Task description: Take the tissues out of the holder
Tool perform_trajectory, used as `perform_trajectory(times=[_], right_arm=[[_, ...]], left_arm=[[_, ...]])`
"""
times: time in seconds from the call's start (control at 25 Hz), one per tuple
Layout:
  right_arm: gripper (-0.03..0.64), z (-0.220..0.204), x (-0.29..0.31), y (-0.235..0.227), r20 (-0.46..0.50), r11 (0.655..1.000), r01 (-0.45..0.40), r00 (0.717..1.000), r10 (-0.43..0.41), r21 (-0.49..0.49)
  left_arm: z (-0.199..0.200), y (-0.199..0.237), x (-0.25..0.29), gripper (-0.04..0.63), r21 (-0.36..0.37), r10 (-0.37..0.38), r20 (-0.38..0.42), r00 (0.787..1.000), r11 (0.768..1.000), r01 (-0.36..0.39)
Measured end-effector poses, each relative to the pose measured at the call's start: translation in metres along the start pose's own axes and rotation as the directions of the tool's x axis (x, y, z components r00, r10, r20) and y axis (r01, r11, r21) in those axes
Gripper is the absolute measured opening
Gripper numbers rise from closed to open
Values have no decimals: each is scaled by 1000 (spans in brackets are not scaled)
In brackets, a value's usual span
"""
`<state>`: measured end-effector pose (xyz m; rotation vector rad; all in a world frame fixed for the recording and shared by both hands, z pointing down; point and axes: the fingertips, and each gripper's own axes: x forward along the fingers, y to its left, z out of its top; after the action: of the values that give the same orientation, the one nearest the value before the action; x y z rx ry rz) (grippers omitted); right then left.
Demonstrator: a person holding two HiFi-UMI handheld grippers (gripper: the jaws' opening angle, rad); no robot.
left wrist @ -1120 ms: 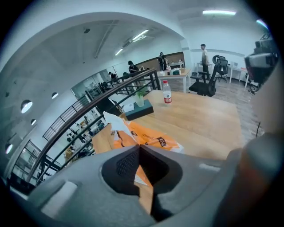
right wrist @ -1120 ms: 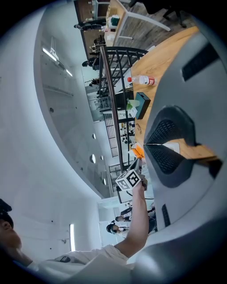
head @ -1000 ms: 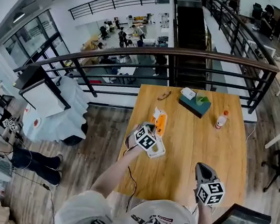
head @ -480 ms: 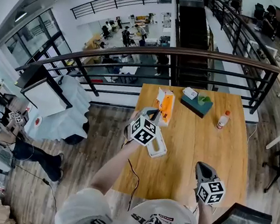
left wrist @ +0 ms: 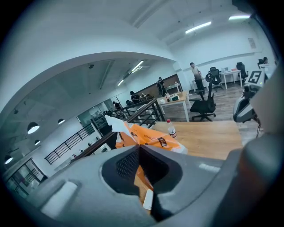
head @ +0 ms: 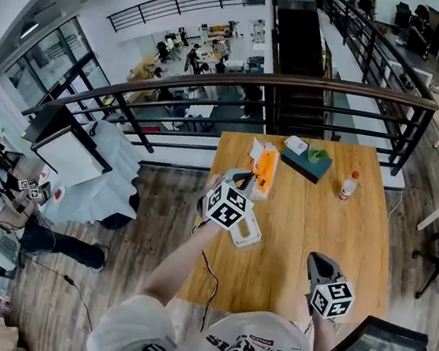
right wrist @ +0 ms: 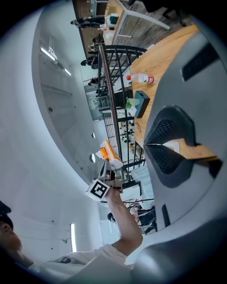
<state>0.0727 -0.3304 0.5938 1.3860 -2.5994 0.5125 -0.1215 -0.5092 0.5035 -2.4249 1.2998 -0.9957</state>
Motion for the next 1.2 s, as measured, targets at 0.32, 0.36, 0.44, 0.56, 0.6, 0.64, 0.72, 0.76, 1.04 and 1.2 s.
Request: perform_trajectory(times=[0.32,0.36,0.44,0.56,0.6,0.64,0.72,0.76,1.04,1.2], right_arm=[[9,-2,-4,-3,1,1000,11,1000,-11,3],[9,-3,-5,-4,2,1000,12,1000,-12,3],[9,-3,-7,-5,4,1000,17,1000,-17,4],[9,-4,-8,-5,8,999,30,1000,-30,10],[9,-4,-9,-6,8,999,35,999,-35,13],[9,-5,-10,-8,6,999,41,999,-41,17],[9,-7,-15,-12,3,998,53,999,-53,23],[9,-8,-17,-15,2,998,58,998,-58,25],[9,-11,-19,-21,-8,997,69,998,-69,27],[9,-10,-16,-19,-4,998,60,998,-60,26]], left_arm=[[39,-27,15,5,25,-49,67,997,999,47],[46,-32,17,4,28,-56,78,995,998,54],[60,-39,19,5,36,-70,101,992,997,66],[73,-45,20,5,54,-83,120,989,996,76],[74,-46,20,5,58,-87,122,989,995,80],[75,-48,21,5,60,-90,122,988,995,84],[75,-51,22,5,60,-95,118,988,994,89],[73,-52,23,5,59,-96,115,989,994,90],[58,-59,34,5,50,-94,96,991,995,90],[45,-68,46,4,44,-88,92,992,996,84]])
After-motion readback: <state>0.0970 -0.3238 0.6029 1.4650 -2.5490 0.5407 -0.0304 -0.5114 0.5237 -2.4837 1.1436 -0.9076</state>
